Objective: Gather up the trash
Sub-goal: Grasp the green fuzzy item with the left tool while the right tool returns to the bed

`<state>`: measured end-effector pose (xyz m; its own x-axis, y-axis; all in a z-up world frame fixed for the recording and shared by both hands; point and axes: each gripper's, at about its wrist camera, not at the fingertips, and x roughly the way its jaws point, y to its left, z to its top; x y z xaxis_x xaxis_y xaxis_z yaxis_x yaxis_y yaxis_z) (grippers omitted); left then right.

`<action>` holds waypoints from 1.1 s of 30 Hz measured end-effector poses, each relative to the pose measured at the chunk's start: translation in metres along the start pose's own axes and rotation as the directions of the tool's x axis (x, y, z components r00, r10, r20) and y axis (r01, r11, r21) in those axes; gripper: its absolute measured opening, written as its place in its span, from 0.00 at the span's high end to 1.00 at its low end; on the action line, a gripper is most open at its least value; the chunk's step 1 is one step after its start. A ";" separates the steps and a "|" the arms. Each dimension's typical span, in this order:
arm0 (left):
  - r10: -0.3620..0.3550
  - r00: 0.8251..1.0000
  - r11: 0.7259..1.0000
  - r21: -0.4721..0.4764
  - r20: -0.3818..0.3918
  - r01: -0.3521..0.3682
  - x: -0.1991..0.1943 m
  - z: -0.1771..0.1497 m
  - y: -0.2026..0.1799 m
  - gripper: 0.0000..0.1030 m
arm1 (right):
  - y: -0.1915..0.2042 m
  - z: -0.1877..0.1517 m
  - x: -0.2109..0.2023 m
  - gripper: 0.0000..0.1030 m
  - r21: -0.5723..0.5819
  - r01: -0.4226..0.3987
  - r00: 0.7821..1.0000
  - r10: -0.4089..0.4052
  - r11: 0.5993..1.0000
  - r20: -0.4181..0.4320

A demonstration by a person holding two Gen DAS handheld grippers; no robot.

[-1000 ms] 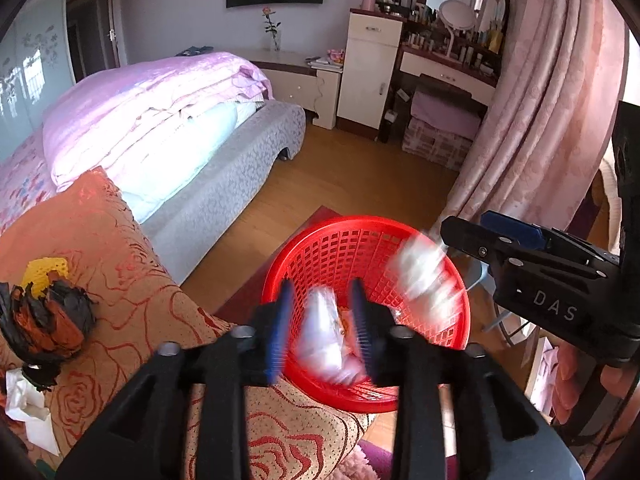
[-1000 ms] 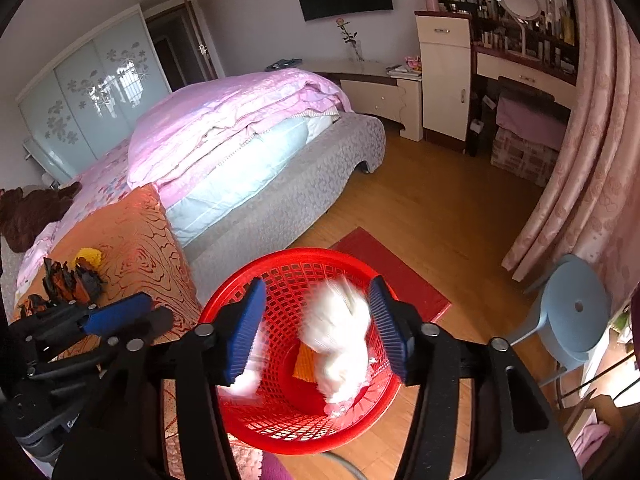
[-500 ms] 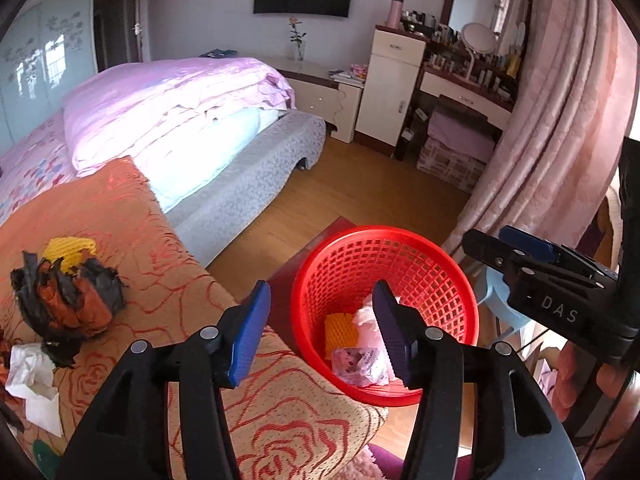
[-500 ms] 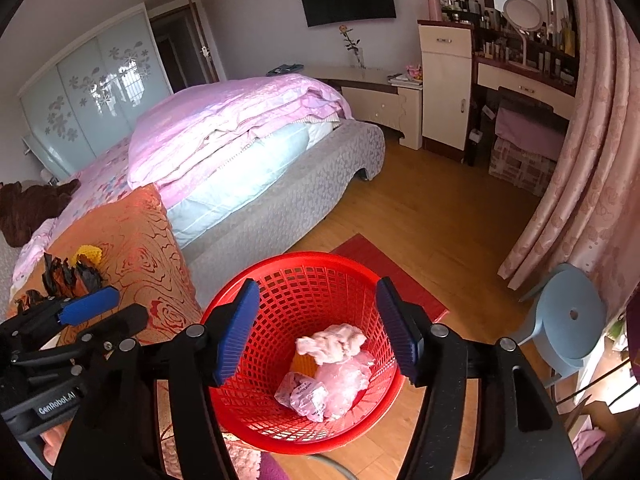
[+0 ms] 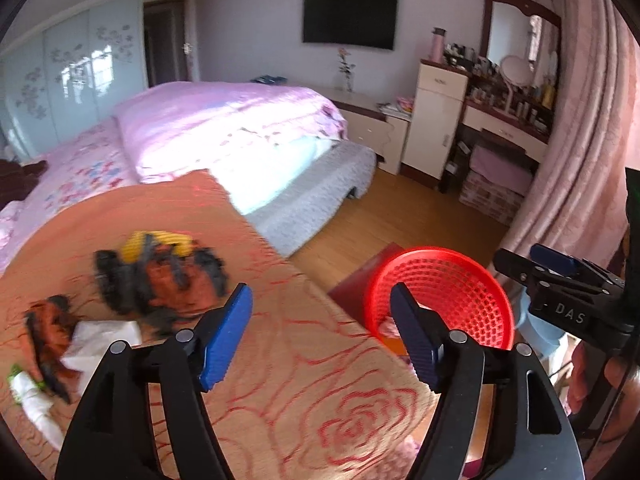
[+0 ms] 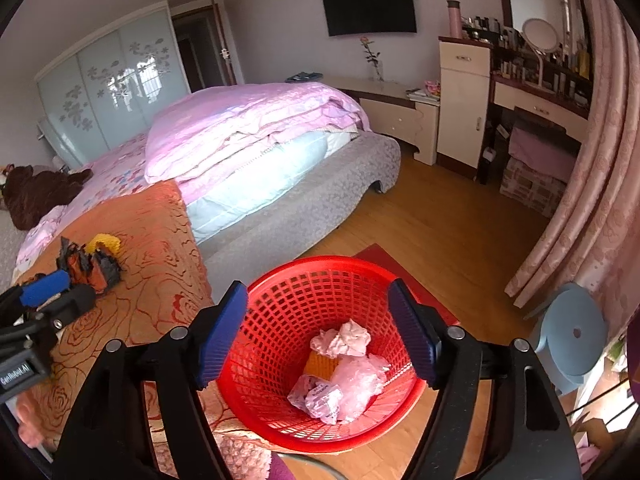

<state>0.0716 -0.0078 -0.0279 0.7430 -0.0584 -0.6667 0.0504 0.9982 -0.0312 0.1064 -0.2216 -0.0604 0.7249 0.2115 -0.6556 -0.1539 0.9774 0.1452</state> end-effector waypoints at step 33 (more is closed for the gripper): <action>0.154 0.984 0.937 -0.303 -0.093 -0.175 -0.061 -0.093 0.142 0.32 | 0.083 -0.021 -0.010 0.27 -0.179 -0.114 0.993 0.110 0.977 -0.036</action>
<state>-0.0287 0.1387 -0.0613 0.6767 0.0973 -0.7298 -0.2850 0.9486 -0.1379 0.0716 -0.1424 -0.0573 0.6792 0.3175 -0.6617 -0.3537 0.9316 0.0839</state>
